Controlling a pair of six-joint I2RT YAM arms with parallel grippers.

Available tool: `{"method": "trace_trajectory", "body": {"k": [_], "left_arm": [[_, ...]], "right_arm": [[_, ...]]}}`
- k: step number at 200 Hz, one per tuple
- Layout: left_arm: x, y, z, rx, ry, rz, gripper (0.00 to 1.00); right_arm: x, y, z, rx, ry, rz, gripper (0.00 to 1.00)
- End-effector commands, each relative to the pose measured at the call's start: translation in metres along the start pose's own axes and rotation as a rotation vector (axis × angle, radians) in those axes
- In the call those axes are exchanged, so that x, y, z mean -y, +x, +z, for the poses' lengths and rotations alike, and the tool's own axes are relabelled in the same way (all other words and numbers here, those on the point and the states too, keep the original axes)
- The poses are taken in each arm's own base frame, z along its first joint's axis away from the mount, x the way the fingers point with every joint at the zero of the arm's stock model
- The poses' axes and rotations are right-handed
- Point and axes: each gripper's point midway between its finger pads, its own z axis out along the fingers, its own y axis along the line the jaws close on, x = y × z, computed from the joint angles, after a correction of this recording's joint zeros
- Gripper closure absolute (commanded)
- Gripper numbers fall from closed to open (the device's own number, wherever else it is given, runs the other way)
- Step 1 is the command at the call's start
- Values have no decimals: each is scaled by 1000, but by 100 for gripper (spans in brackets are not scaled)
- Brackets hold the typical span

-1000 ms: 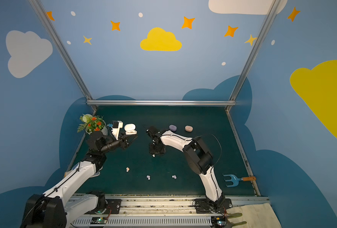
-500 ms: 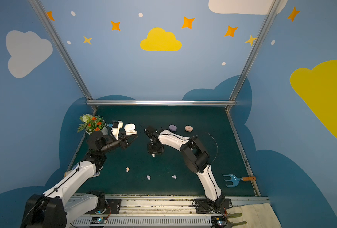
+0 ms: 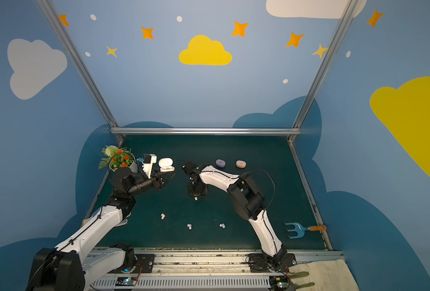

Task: Insert the wireless bluetooth earbuds into the charging case
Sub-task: 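Close the right gripper on the white earbud, then lift the earbud and carry it to the open case in the left gripper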

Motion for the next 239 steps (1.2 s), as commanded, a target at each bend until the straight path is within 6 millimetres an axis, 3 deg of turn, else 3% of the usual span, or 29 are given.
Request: {"method": "trace_trajectory", "body": {"k": [1, 79, 137, 181, 239], "left_arm": [[6, -8, -3, 27, 19, 31, 77], [7, -8, -3, 26, 22, 29, 77], [8, -7, -3, 21, 30, 32, 76], [14, -3, 0, 7, 56, 43, 76], [36, 5, 14, -26, 123, 84, 76]], "right_arm": [[6, 5, 8, -24, 48, 5, 76], [5, 1, 0, 4, 46, -9, 90], [2, -2, -14, 36, 4, -8, 91], [5, -1, -51, 107, -100, 23, 91], [12, 5, -126, 221, -274, 45, 91]]}}
